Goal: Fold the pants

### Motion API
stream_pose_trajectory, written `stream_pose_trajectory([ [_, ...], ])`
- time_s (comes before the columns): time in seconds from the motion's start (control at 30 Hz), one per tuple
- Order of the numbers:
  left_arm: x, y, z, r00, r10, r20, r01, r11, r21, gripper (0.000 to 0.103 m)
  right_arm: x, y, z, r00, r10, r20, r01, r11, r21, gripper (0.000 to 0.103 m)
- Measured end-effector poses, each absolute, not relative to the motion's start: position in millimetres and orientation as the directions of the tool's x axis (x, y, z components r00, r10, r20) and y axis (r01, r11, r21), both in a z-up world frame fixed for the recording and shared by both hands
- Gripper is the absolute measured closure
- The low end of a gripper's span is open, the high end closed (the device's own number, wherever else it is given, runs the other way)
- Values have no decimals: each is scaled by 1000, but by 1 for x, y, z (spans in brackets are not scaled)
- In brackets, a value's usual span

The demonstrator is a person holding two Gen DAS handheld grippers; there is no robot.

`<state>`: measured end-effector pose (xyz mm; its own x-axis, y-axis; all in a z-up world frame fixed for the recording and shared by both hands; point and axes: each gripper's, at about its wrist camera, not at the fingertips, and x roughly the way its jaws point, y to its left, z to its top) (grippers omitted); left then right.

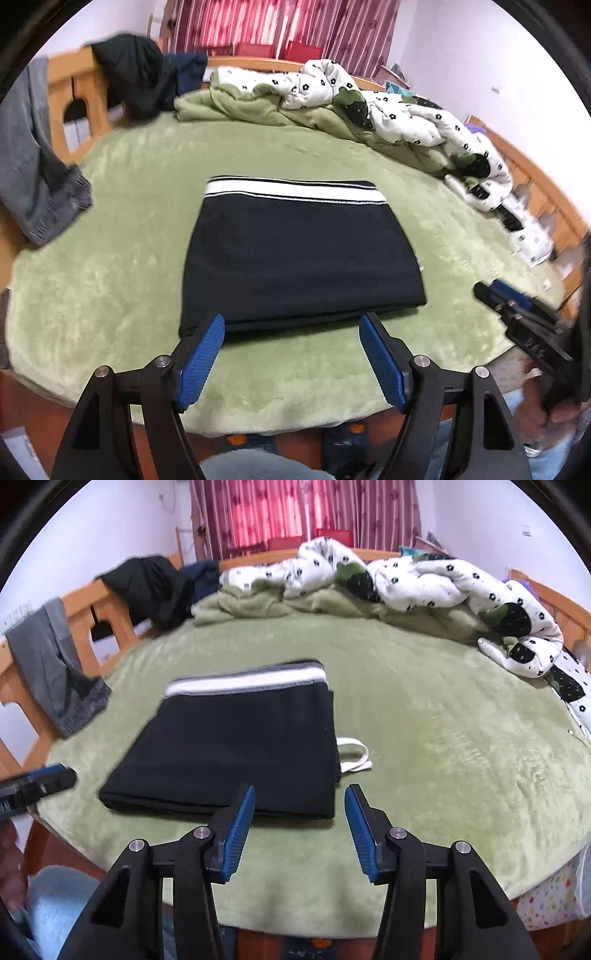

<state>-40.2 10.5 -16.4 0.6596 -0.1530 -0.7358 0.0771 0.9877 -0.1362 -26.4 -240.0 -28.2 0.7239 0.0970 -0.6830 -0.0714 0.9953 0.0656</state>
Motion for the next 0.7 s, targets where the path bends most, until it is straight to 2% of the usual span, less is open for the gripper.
stream_pose_trajectory([
  [0.07, -49, 10, -12, 676, -138, -724, 87, 990, -108, 29, -37, -233, -26, 736, 81, -672, -71, 997, 42, 53],
  [0.17, -66, 17, -1, 732, -84, -676, 25, 995, -97, 29, -45, -224, -35, 708, 1, -707, -28, 999, -27, 53],
  [0.23, -73, 13, -2, 724, -118, -680, 51, 992, -118, 29, -51, -220, -40, 679, 19, -734, -32, 999, -4, 51],
  [0.3, -75, 12, -7, 696, -171, -697, 75, 983, -166, 28, -57, -216, -38, 682, 24, -731, -37, 999, -1, 29],
  [0.4, -79, 12, -9, 700, -176, -693, 64, 981, -184, 29, -68, -210, -30, 733, -3, -681, -41, 998, -49, 17],
  [0.7, -80, 17, -14, 689, -166, -705, 21, 978, -210, 29, -71, -224, -27, 724, 4, -690, -13, 1000, -7, 17],
])
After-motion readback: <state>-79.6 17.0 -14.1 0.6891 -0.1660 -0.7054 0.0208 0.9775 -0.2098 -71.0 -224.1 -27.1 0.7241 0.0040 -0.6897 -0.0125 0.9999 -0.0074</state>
